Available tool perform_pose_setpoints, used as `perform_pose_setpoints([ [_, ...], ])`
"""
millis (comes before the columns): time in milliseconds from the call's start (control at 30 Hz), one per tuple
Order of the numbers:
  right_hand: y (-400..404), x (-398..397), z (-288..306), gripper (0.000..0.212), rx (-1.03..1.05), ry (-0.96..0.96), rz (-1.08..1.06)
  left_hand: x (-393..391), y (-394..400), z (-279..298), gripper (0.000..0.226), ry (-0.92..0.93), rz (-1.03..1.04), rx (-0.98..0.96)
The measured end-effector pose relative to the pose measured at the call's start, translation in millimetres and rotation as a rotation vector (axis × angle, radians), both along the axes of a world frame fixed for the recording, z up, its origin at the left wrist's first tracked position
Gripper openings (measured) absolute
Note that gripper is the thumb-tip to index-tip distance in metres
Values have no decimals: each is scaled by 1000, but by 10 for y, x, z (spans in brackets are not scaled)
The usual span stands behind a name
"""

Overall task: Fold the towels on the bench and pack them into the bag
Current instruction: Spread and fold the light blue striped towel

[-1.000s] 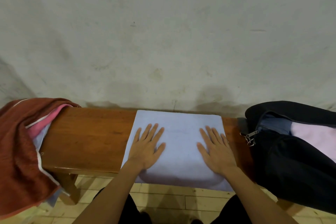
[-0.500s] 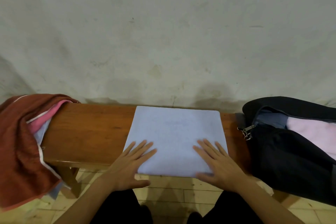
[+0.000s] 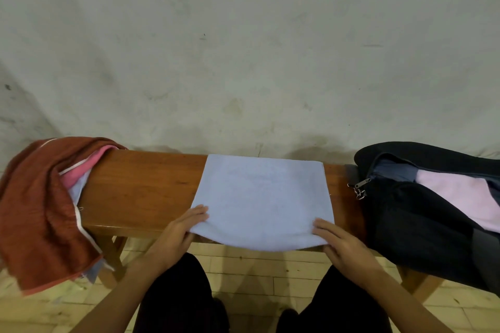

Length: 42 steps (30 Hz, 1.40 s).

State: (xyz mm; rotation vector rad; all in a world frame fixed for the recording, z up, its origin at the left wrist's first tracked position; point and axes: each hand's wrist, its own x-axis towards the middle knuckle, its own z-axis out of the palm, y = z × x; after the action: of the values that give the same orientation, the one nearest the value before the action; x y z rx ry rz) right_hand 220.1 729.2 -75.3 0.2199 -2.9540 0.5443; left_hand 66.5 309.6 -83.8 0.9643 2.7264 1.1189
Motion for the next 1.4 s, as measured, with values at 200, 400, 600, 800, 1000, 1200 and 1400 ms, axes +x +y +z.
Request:
perform_pose_setpoints([
  [200,-96,40,38,45,-285,12,-250,66,117,133,47,-137,262,178],
  [400,-208,49,228,26,-544,26,-437,136,143,324,23,-237,359,226],
  [600,-298,-28,287,14,-601,23,-508,283,292,437,17,-271,505,336],
  [800,-371,-281,255,18,-540,-56,-655,212,405,428,14,-279,550,364],
  [1000,-355,-356,203,27,-402,-124,-719,171,442,417,16,-285,561,251],
  [1200,-267,-409,271,33,-284,-237,-673,53,381,365,25,-269,497,161],
  [1400,-261,-682,412,26,-533,-9,-695,-158,665,582,14,-197,622,293],
])
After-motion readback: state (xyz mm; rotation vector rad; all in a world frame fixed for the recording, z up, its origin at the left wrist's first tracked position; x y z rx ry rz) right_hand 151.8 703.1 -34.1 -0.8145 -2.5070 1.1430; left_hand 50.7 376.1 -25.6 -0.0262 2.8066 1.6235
